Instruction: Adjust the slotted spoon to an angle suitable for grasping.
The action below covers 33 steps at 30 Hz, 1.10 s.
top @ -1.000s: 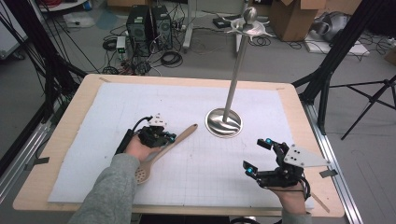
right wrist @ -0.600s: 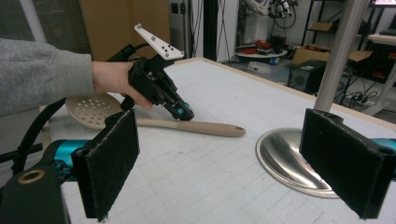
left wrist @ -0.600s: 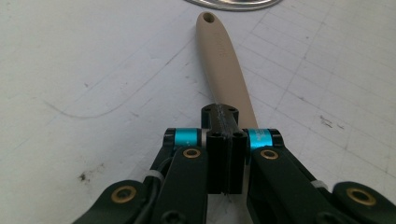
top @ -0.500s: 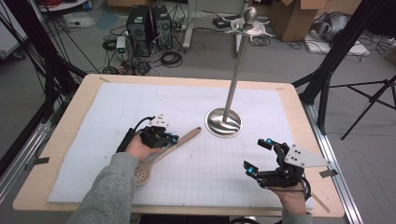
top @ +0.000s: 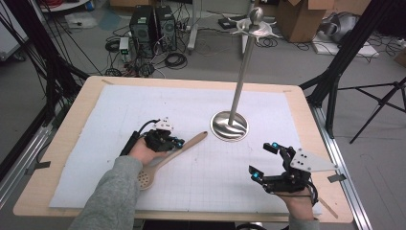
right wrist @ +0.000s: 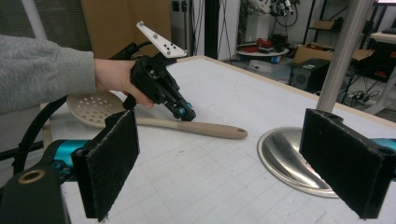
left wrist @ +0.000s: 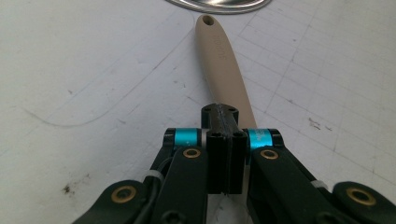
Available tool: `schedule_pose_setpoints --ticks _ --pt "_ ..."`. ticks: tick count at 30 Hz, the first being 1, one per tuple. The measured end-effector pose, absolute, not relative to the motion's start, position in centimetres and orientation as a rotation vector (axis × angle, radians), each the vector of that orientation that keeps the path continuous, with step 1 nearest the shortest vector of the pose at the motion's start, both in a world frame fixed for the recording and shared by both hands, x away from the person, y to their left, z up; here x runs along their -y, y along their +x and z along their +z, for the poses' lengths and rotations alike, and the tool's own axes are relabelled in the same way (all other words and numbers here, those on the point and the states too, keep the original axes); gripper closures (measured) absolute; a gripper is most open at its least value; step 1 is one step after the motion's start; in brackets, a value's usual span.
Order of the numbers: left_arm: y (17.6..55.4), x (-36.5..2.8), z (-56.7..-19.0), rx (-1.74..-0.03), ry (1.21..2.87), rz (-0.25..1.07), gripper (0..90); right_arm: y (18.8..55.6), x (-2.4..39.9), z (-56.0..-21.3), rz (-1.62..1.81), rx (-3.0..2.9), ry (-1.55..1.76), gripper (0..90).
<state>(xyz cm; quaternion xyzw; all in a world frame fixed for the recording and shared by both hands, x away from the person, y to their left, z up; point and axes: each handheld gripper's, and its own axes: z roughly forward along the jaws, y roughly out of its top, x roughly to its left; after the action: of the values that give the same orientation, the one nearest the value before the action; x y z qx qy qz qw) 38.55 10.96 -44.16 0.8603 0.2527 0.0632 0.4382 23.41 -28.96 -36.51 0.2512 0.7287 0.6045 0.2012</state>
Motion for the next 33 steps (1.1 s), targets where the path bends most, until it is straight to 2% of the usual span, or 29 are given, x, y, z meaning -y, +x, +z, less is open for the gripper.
schedule_pose_setpoints --ticks 21,33 --pt "37.8 -9.6 -44.1 -0.473 2.150 0.035 89.6 23.2 29.2 -36.4 1.687 -2.040 0.707 11.0" --pt "37.6 -9.2 -44.1 -0.427 2.160 0.014 89.6 23.2 29.1 -36.5 1.689 -2.045 0.712 11.0"
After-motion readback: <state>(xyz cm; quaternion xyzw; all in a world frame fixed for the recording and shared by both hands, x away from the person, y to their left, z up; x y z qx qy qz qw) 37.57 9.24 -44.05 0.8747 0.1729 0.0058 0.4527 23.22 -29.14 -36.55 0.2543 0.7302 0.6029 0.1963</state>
